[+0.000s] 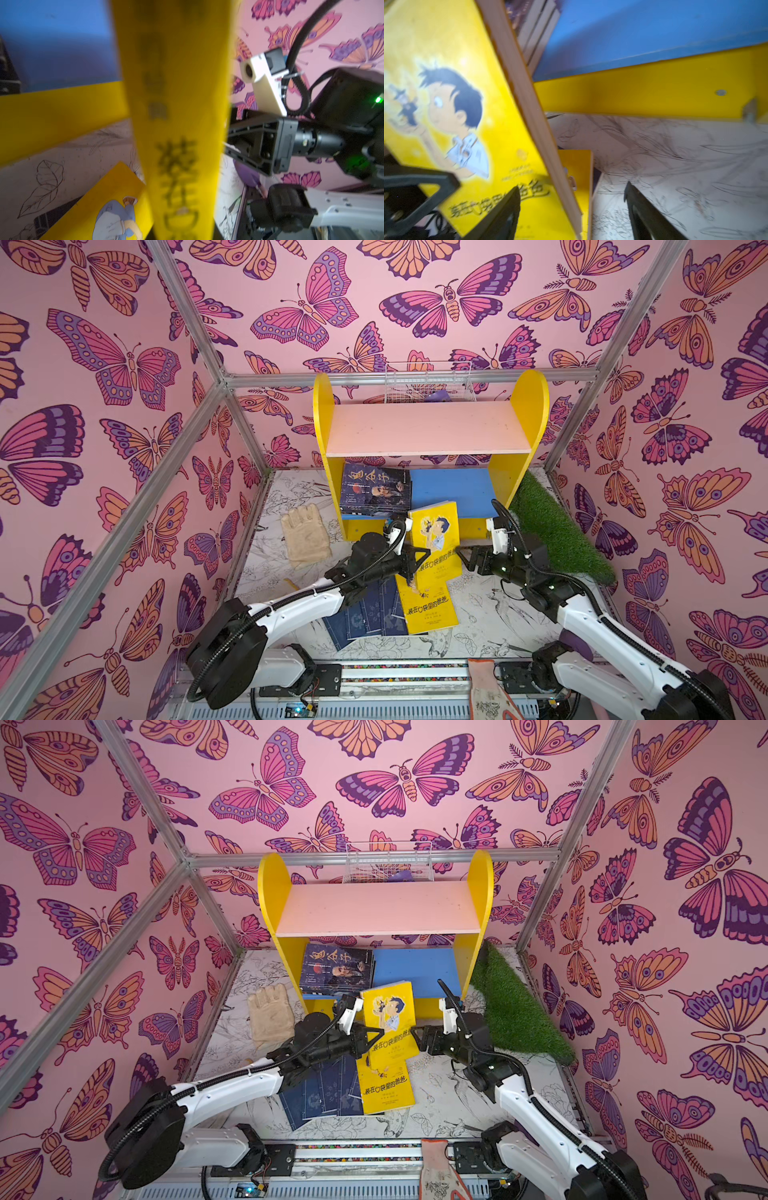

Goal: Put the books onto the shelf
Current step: 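Lift the yellow book with both grippers and carry it toward the shelf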

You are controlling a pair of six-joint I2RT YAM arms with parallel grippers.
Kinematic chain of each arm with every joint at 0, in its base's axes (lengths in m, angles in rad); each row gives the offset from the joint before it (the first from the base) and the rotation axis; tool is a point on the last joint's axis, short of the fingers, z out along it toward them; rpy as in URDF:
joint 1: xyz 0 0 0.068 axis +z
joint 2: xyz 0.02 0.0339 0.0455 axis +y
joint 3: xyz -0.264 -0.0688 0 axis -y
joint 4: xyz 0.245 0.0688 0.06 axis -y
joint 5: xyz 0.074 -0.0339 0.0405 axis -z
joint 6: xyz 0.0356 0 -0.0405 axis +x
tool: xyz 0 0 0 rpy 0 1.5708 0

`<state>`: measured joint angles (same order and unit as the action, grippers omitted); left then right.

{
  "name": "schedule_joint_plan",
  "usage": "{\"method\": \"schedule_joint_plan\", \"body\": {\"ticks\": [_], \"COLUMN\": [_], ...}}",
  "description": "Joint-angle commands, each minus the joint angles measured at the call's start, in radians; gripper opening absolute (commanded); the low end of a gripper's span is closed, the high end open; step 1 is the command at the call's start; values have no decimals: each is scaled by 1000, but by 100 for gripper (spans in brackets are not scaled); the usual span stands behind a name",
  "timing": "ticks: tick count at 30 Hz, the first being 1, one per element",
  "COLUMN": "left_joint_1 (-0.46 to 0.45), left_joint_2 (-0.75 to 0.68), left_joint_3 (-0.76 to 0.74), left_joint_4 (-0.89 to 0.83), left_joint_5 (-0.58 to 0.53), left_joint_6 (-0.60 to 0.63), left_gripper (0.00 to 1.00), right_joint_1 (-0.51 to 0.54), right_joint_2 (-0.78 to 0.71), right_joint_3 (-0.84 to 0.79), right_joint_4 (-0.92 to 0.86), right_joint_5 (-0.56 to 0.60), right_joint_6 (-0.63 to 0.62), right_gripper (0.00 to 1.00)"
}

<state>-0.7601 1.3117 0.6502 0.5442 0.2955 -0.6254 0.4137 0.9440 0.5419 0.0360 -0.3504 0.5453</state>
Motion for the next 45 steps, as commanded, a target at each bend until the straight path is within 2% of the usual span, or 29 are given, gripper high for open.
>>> {"method": "schedule_joint_plan", "body": {"ticks": [1, 5, 10, 17, 20, 24, 28, 32, 35, 41, 43, 45], "left_joint_1": [5, 8, 15, 14, 11, 8, 8, 8, 8, 8, 6, 5], "left_joint_2": [0, -13, -22, 11, 13, 11, 39, 81, 90, 29, -3, -28], "left_joint_3": [9, -3, -5, -53, -50, -50, -55, -63, -64, -81, -87, -113], "left_joint_4": [351, 429, 457, 582, 579, 586, 650, 733, 744, 630, 542, 485], "left_joint_5": [-97, -253, -338, -384, -372, -368, -365, -384, -393, -423, -437, -475], "left_joint_6": [-176, -207, -200, -274, -277, -280, -307, -352, -358, -292, -272, -275], "left_gripper": [0, 0, 0, 0, 0, 0, 0, 0, 0, 0, 16, 43], "right_joint_1": [-3, -4, -3, 23, 37, 41, 50, 67, 71, 71, 71, 71], "right_joint_2": [12, 22, 47, 245, 296, 328, 375, 461, 514, 490, 484, 478], "right_joint_3": [31, 35, 27, 105, 105, 109, 117, 137, 142, 157, 169, 192], "right_joint_4": [134, 152, 220, 448, 611, 704, 831, 1043, 1202, 1214, 1178, 1097], "right_joint_5": [-218, -288, -352, -469, -467, -448, -415, -403, -398, -352, -329, -312], "right_joint_6": [61, 70, 94, 199, 295, 367, 461, 623, 739, 762, 758, 728], "right_gripper": [81, 81, 81, 77, 76, 75, 69, 56, 40, 12, 9, 7]}}
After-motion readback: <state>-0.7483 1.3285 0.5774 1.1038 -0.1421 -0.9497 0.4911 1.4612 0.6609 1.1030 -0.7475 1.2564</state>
